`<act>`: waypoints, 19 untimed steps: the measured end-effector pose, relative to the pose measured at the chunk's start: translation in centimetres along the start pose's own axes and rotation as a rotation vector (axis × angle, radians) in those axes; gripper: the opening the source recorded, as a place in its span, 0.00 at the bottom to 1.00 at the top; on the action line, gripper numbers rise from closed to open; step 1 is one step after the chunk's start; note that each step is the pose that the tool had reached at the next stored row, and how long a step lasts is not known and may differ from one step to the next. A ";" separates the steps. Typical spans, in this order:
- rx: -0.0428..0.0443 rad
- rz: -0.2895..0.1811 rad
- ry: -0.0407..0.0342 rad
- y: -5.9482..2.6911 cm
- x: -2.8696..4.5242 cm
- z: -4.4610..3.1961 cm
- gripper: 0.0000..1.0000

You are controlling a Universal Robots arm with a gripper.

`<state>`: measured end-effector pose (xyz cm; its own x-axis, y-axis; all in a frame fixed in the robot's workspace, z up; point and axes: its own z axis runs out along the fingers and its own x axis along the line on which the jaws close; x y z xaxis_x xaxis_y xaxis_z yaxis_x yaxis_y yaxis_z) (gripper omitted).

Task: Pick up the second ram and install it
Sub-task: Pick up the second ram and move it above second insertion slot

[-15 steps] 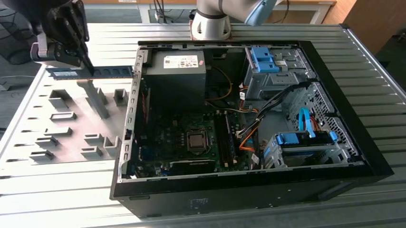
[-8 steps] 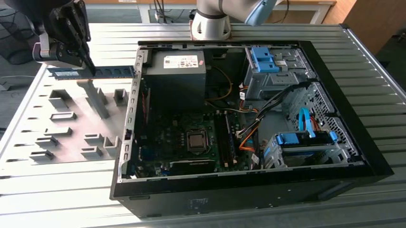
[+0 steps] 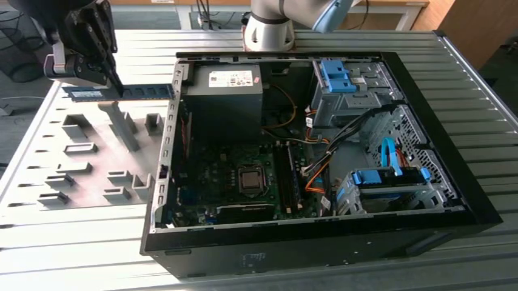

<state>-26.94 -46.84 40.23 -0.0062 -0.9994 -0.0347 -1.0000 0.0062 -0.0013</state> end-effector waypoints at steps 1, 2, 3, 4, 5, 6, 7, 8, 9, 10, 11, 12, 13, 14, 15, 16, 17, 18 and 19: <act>0.0000 0.000 0.0000 -0.03 0.00 0.00 0.14; 0.0000 0.000 0.0000 -0.06 0.00 0.00 0.14; 0.0000 0.000 0.0000 -0.10 0.00 0.00 0.14; 0.0000 0.000 0.0000 -0.13 0.00 0.00 0.14; 0.0001 0.000 0.0000 -0.15 0.00 0.00 0.14; 0.0000 0.000 0.0000 -0.18 0.00 0.00 0.14; 0.0000 0.000 0.0001 -0.21 0.00 0.00 0.14; 0.0000 0.000 0.0000 -0.25 0.00 0.00 0.14; 0.0000 0.000 0.0000 -0.27 0.00 0.00 0.14; 0.0000 0.000 0.0000 -0.30 0.00 0.00 0.14; 0.0000 0.000 0.0000 -0.32 0.00 0.00 0.14; 0.0000 0.000 0.0000 -0.35 0.00 0.00 0.14; 0.0000 0.000 0.0001 -0.38 0.00 0.00 0.14; 0.0000 0.000 0.0000 -0.41 0.00 0.00 0.14; 0.0000 0.000 0.0000 -0.43 0.00 0.00 0.14; 0.0000 0.000 0.0000 -0.45 0.00 0.00 0.14; 0.0000 0.000 0.0000 -0.47 0.00 0.00 0.14; 0.0000 0.000 0.0000 -0.50 0.00 0.00 0.14; 0.0000 0.000 0.0000 -0.52 0.00 0.00 0.14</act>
<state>-26.42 -46.84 40.23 -0.0062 -0.9994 -0.0348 -1.0000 0.0062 -0.0013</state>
